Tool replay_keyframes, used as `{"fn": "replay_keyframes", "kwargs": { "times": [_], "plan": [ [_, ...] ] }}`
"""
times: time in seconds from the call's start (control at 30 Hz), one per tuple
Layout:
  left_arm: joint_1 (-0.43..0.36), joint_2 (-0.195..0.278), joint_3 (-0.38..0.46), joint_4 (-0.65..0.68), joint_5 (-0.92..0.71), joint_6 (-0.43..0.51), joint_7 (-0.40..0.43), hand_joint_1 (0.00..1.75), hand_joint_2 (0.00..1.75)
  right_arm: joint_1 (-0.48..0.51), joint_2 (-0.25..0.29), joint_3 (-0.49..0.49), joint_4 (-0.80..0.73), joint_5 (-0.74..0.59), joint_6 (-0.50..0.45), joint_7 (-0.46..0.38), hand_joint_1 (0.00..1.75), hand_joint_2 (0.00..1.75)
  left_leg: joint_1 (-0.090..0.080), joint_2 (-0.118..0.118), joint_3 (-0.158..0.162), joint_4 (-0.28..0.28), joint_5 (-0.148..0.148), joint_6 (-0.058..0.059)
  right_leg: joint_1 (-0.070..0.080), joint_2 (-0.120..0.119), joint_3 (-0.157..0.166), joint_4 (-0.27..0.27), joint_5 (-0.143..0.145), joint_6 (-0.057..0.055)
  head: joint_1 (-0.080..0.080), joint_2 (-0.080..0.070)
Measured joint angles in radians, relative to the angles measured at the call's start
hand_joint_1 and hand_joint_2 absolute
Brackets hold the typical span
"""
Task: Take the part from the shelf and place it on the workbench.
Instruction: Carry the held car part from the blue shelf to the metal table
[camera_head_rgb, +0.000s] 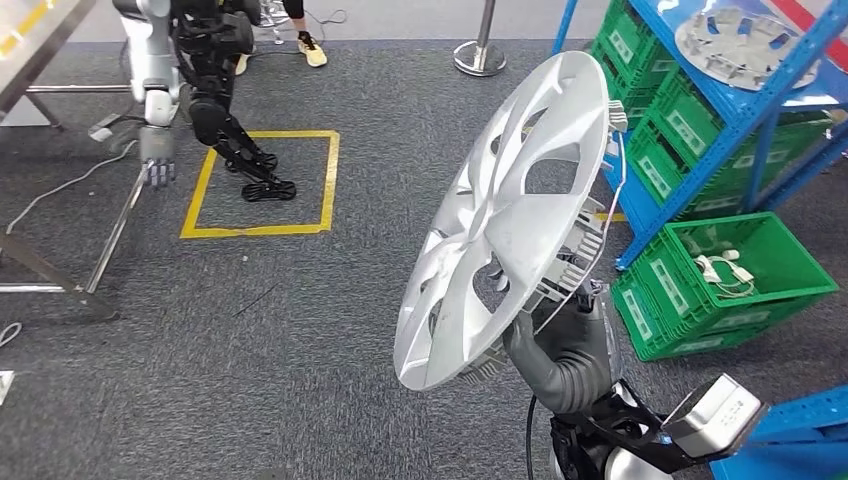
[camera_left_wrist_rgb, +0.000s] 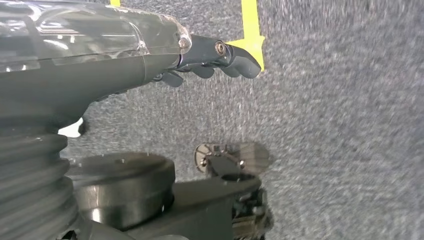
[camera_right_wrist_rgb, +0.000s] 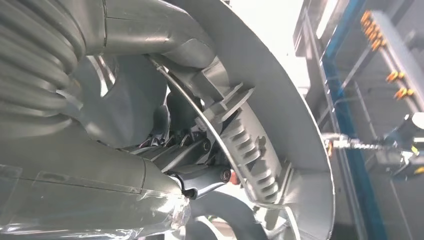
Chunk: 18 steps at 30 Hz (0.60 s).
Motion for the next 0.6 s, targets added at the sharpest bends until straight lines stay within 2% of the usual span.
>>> {"fn": "replay_keyframes", "kwargs": {
  "times": [0.03,0.07,0.1,0.13,0.17,0.2,0.23,0.27,0.33,0.37,0.4,0.47,0.53,0.57,0.6],
  "plan": [
    [0.000,0.000,0.000,0.000,0.004,0.002,-0.009,0.00,1.75,-0.012,0.000,0.003,0.000,0.000,0.000,0.001,1.75,1.75,-0.001,-0.011,0.002,0.000,0.000,0.000,0.001,0.012,0.023,-0.063,0.044,-0.006,0.003,0.000],
    [0.000,-0.001,0.000,0.000,0.008,0.005,-0.017,0.00,1.75,-0.025,0.000,0.005,0.000,0.000,0.000,0.001,1.75,1.75,-0.003,-0.020,0.002,0.002,0.000,-0.001,0.000,0.034,0.046,-0.125,0.079,-0.013,0.004,0.000],
    [-0.001,-0.002,0.000,0.000,0.011,0.006,-0.025,0.00,1.75,-0.037,0.001,0.008,0.000,0.000,0.000,0.002,1.75,1.75,-0.004,-0.029,-0.001,0.003,0.001,-0.003,0.000,0.053,0.065,-0.179,0.102,-0.017,0.004,0.000],
    [-0.002,-0.003,0.000,0.000,0.013,0.006,-0.031,0.00,1.75,-0.046,0.001,0.011,0.000,-0.001,0.001,0.002,1.75,1.75,-0.003,-0.036,-0.006,0.004,0.003,-0.007,0.001,0.068,0.076,-0.211,0.111,-0.020,0.003,0.000],
    [-0.001,-0.004,0.000,0.000,0.015,0.006,-0.033,0.00,1.75,-0.055,0.001,0.013,0.000,-0.002,0.000,0.003,1.75,1.75,-0.001,-0.045,-0.012,0.004,0.006,-0.013,0.003,0.072,0.079,-0.224,0.110,-0.022,0.002,0.000],
    [0.000,-0.006,0.000,0.001,0.015,0.006,-0.033,0.00,1.75,-0.062,0.001,0.015,-0.001,-0.004,0.000,0.004,1.75,1.75,0.002,-0.053,-0.016,0.003,0.009,-0.019,0.004,0.064,0.081,-0.233,0.110,-0.024,0.003,0.000],
    [0.001,-0.007,0.000,0.001,0.016,0.005,-0.029,0.00,1.75,-0.067,0.001,0.017,-0.001,-0.006,0.000,0.004,1.75,1.75,0.003,-0.049,-0.019,0.004,0.009,-0.024,0.004,0.053,0.084,-0.238,0.114,-0.027,0.003,0.000],
    [0.002,-0.009,0.000,0.001,0.017,0.005,-0.025,0.00,1.75,-0.071,0.001,0.018,-0.001,-0.008,0.000,0.004,1.75,1.75,0.001,-0.027,-0.025,0.014,0.000,-0.030,0.003,0.043,0.087,-0.245,0.118,-0.031,0.000,0.000],
    [0.002,-0.010,0.000,0.001,0.018,0.005,-0.018,0.00,1.75,-0.074,0.002,0.019,-0.002,-0.011,-0.001,0.002,1.75,1.75,0.000,0.032,-0.053,0.071,-0.039,-0.040,0.003,0.019,0.094,-0.255,0.123,-0.038,-0.010,0.000],
    [0.001,-0.010,0.000,0.001,0.018,0.005,-0.017,0.00,1.75,-0.074,0.002,0.020,-0.002,-0.012,-0.001,0.002,1.75,1.75,0.000,0.052,-0.067,0.099,-0.057,-0.044,0.004,0.013,0.095,-0.256,0.123,-0.040,-0.015,0.000],
    [0.001,-0.010,0.000,0.001,0.018,0.005,-0.016,0.00,1.75,-0.075,0.002,0.020,-0.002,-0.012,-0.001,0.001,1.75,1.75,0.003,0.055,-0.077,0.119,-0.068,-0.046,0.004,0.008,0.095,-0.256,0.123,-0.041,-0.018,0.000],
    [0.001,-0.010,0.000,0.001,0.018,0.005,-0.016,0.00,1.75,-0.075,0.002,0.020,-0.002,-0.013,-0.001,0.001,1.75,1.75,0.003,0.056,-0.081,0.128,-0.073,-0.047,0.004,0.007,0.095,-0.256,0.123,-0.041,-0.018,0.000],
    [0.001,-0.010,0.000,0.001,0.018,0.006,-0.015,0.00,1.75,-0.074,0.003,0.020,0.000,-0.016,-0.001,-0.003,1.75,1.75,0.010,0.054,-0.116,0.197,-0.099,-0.052,0.005,-0.007,0.095,-0.255,0.122,-0.041,-0.021,0.000],
    [0.002,-0.010,0.000,0.001,0.019,0.010,-0.013,0.00,1.75,-0.074,0.003,0.020,0.002,-0.020,-0.001,-0.008,1.75,1.75,0.017,0.057,-0.116,0.199,-0.086,-0.058,0.004,-0.024,0.097,-0.254,0.119,-0.038,-0.025,0.000],
    [0.002,-0.008,0.000,0.002,0.021,0.014,-0.012,0.00,1.75,-0.074,0.003,0.021,0.005,-0.023,0.000,-0.012,1.75,1.75,0.025,0.067,-0.103,0.177,-0.064,-0.065,0.003,-0.042,0.100,-0.252,0.115,-0.033,-0.029,0.000]
  ]
}}
